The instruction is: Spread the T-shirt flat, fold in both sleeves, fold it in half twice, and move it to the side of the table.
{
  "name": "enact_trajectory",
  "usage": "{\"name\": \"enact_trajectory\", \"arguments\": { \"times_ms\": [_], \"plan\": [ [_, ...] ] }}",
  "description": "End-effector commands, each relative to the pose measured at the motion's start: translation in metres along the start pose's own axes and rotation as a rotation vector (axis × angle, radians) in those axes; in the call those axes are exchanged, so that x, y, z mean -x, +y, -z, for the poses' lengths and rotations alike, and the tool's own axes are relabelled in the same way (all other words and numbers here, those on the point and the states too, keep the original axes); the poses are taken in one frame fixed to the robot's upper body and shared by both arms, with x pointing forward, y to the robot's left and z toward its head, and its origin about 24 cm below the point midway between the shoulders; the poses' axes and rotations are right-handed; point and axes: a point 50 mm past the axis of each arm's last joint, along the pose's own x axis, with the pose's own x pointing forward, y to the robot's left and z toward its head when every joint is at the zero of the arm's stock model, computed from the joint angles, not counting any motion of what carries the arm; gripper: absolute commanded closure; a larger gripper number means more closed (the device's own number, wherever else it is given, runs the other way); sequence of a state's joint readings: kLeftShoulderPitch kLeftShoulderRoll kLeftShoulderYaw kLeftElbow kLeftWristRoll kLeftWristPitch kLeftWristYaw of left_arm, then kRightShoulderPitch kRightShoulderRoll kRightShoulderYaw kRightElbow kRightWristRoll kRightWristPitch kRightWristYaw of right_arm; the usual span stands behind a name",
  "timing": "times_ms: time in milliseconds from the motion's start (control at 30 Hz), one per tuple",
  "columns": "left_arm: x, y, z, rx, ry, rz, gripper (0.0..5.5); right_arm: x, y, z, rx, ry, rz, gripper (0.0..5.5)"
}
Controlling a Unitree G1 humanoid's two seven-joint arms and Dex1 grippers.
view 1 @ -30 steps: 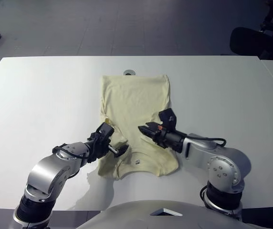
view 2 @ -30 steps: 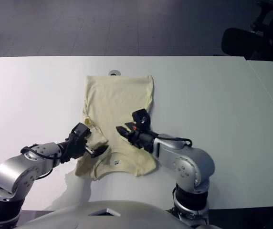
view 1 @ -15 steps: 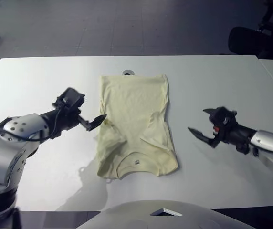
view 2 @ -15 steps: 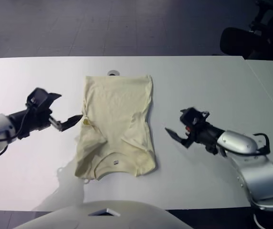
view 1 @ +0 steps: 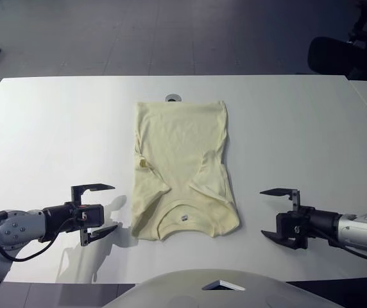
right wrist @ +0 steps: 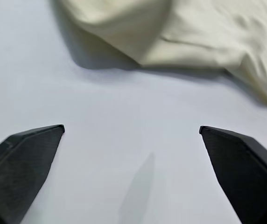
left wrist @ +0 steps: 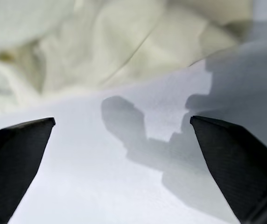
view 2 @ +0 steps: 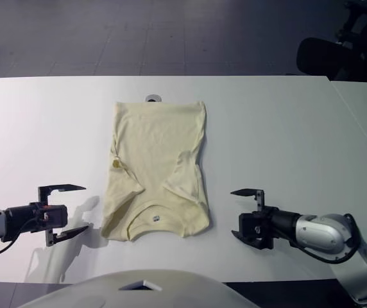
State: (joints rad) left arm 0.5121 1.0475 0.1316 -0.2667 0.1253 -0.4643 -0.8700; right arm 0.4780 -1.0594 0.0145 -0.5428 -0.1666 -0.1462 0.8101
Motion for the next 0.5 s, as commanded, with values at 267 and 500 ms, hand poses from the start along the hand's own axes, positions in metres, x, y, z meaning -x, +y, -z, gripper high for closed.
{"name": "enact_trajectory", "arguments": {
  "times_ms": [267, 500],
  "plan": [
    [-0.036, -0.046, -0.018, -0.093, -0.101, 0.095, 0.98, -0.029, 0.008, -0.004, 0.047, -0.043, 0.012, 0.31],
    [-0.036, -0.049, -0.020, -0.085, -0.086, 0.152, 2.20, -0.037, 0.011, -0.009, 0.046, -0.063, 0.020, 1.36]
  ]
}}
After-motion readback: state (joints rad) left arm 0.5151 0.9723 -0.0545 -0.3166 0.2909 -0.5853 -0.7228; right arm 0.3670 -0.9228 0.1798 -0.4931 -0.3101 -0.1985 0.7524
